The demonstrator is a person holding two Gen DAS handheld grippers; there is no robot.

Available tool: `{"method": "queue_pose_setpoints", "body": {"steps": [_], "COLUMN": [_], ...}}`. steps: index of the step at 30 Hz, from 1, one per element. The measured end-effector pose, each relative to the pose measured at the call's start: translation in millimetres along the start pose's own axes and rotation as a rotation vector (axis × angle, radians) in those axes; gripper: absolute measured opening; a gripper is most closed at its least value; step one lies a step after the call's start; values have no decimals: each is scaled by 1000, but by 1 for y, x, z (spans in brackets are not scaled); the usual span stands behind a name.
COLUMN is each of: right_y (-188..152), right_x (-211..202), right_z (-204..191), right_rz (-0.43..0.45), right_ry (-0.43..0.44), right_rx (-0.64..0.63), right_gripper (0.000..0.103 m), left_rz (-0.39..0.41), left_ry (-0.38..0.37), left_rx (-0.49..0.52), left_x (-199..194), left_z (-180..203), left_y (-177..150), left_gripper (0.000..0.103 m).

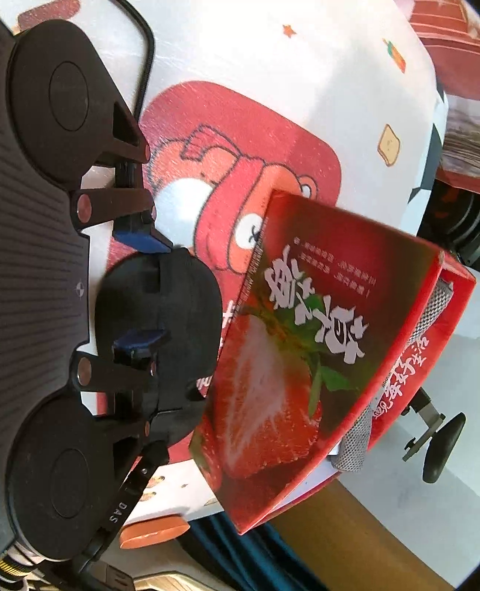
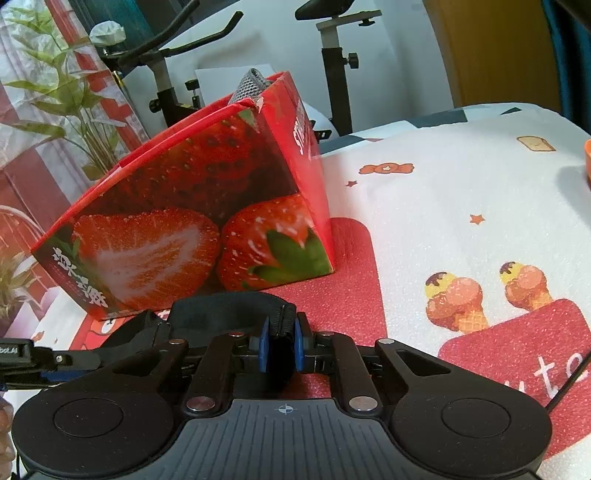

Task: Organize soft objects
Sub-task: 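Close the left gripper on the eye mask strap while the right gripper holds the mask, then lift the black eye mask with both grippers over the red box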

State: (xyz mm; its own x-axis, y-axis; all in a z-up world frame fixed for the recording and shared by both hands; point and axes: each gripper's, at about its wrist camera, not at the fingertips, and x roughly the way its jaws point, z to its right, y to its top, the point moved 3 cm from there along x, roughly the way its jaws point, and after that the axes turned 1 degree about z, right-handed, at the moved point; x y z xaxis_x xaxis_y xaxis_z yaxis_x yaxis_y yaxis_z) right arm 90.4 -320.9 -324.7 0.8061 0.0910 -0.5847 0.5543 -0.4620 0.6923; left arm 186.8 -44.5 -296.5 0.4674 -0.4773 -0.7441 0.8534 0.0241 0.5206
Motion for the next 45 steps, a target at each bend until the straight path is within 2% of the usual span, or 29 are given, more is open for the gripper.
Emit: {"method": "queue_pose_setpoints", "body": {"steps": [2,7,8,9,10,15,21,26,32,35,39,45], "right_y": [0,-1,-1,-1,-1,1,0,1,11,18,31,59], "right_x": [0,-1,-1,-1,-2,-3,-12,-25,-49,-62,-81,-104], "right_z": [0,0,0,0,-1,-2,0,-7,-28,-38,-51,-78], "right_rz": [1,2,1,1,1,-17,-38,-16,44,64,102,178], "right_ry": [-3,-1,0,0,-1,-6,-2,0,40,57,88,137], "right_rx": [-10,-16,-16,-17,-17,-13,20,-23,-103,-147,-188,-233], "right_gripper": [12,12,12,12,12,13,11,9,8,8,8,8], "left_rz": [-5,27,31,37,40,65,154,210,248,266,325,427], "left_ry": [15,67,73,106,141,154,135,113,107,87,64,23], "left_rx": [29,79,93,115,137,118,196,268,257,218,182,216], "left_x": [3,4,4,3,2,-9,-35,-48,-57,-65,-82,-117], "left_z": [8,14,15,15,15,9,20,30,31,25,18,21], "left_y": [2,3,3,1,0,1,-1,-8,-13,-10,-4,13], "left_gripper": [55,53,44,28,22,10,8,7,6,6,6,6]}}
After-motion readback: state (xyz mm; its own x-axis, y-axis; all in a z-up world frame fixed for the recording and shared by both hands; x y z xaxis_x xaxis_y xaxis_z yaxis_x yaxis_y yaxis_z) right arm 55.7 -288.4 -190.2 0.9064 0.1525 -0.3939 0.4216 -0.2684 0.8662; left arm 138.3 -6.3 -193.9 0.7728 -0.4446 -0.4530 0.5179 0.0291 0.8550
